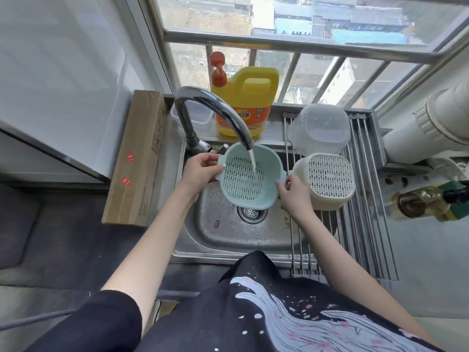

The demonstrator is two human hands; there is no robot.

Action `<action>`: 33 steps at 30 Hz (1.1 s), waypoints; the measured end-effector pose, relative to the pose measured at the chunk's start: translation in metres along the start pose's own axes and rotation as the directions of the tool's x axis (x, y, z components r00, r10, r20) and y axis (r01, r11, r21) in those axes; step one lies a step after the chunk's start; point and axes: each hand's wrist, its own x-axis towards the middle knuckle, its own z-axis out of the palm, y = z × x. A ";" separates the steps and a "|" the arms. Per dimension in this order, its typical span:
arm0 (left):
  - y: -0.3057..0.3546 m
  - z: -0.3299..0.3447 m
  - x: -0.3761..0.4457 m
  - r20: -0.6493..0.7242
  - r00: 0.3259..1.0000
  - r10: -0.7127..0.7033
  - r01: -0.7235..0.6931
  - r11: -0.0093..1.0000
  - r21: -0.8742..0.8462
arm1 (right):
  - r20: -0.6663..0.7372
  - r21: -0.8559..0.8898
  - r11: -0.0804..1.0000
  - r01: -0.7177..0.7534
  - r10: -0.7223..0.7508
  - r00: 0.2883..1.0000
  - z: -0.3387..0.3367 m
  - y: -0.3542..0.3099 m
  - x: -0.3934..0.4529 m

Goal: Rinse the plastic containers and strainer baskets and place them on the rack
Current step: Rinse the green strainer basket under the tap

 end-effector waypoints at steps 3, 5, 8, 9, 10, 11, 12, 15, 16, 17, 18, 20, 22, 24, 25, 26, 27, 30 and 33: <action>-0.004 -0.007 0.000 -0.020 1.000 -0.024 0.025 0.999 0.021 | -0.004 0.011 1.000 0.030 -0.029 1.000 0.003 -0.002 -0.002; -0.009 -0.008 0.002 -0.041 0.997 -0.058 0.058 0.998 0.011 | -0.007 0.016 0.999 0.045 -0.045 0.999 0.002 -0.001 -0.003; -0.014 -0.002 0.004 -0.044 0.993 -0.109 0.109 0.994 -0.001 | -0.046 0.015 0.998 0.061 -0.060 0.997 -0.004 0.001 -0.004; -0.015 0.000 0.004 -0.040 0.991 -0.124 0.124 0.992 -0.002 | -0.069 0.021 0.997 0.070 -0.068 0.995 -0.006 0.000 -0.004; -0.017 0.003 0.005 -0.037 0.990 -0.138 0.138 0.990 -0.004 | -0.094 0.030 0.996 0.084 -0.080 0.992 -0.009 -0.001 -0.004; -0.018 0.006 0.006 -0.034 0.988 -0.151 0.151 0.989 -0.008 | -0.117 0.038 0.994 0.101 -0.096 0.988 -0.012 -0.003 -0.004; -0.020 0.008 0.007 -0.034 0.986 -0.166 0.165 0.986 -0.009 | -0.135 0.047 0.992 0.121 -0.114 0.984 -0.015 -0.006 -0.004; -0.025 0.013 0.009 -0.028 0.965 -0.260 0.261 0.965 0.021 | -0.136 0.028 0.985 0.172 -0.167 0.977 -0.024 -0.018 0.001; -0.027 0.014 0.009 -0.014 0.951 -0.308 0.309 0.950 0.051 | -0.115 0.018 0.986 0.168 -0.165 0.980 -0.027 -0.021 0.003; -0.028 0.014 0.008 0.004 0.933 -0.360 0.358 0.930 0.080 | -0.087 0.017 0.989 0.147 -0.145 0.986 -0.030 -0.024 0.006; -0.029 0.014 0.007 0.031 0.910 -0.413 0.408 0.908 0.099 | -0.061 0.014 0.993 0.117 -0.116 0.991 -0.033 -0.026 0.009; -0.028 0.016 0.004 0.092 0.861 -0.501 0.491 0.864 0.108 | -0.032 -0.001 0.998 0.060 -0.060 0.998 -0.037 -0.027 0.013; -0.024 0.016 -0.001 0.117 0.826 -0.551 0.537 0.833 0.132 | -0.009 -0.015 1.000 0.001 -0.001 1.000 -0.037 -0.024 0.015; -0.022 0.014 -0.002 0.081 0.823 -0.562 0.548 0.824 0.147 | 0.052 -0.041 0.998 -0.048 0.050 0.997 -0.034 -0.018 0.017; -0.022 0.012 -0.001 0.045 0.834 -0.549 0.538 0.830 0.145 | 0.087 -0.046 0.997 -0.067 0.071 0.994 -0.031 -0.014 0.018; -0.021 0.010 0.001 0.010 0.848 -0.530 0.524 0.840 0.143 | 0.113 -0.039 0.995 -0.092 0.096 0.989 -0.029 -0.010 0.017; -0.019 0.008 0.002 -0.019 0.859 -0.511 0.508 0.849 0.142 | 0.140 -0.011 0.993 -0.122 0.122 0.983 -0.026 -0.006 0.017; -0.008 0.003 0.002 -0.068 0.887 -0.457 0.462 0.871 0.168 | 0.211 0.059 0.983 -0.176 0.160 0.964 -0.019 0.001 0.014; 0.007 0.002 -0.001 -0.081 0.927 -0.365 0.374 0.904 0.204 | 0.255 0.097 0.970 -0.221 0.191 0.948 -0.012 0.005 0.012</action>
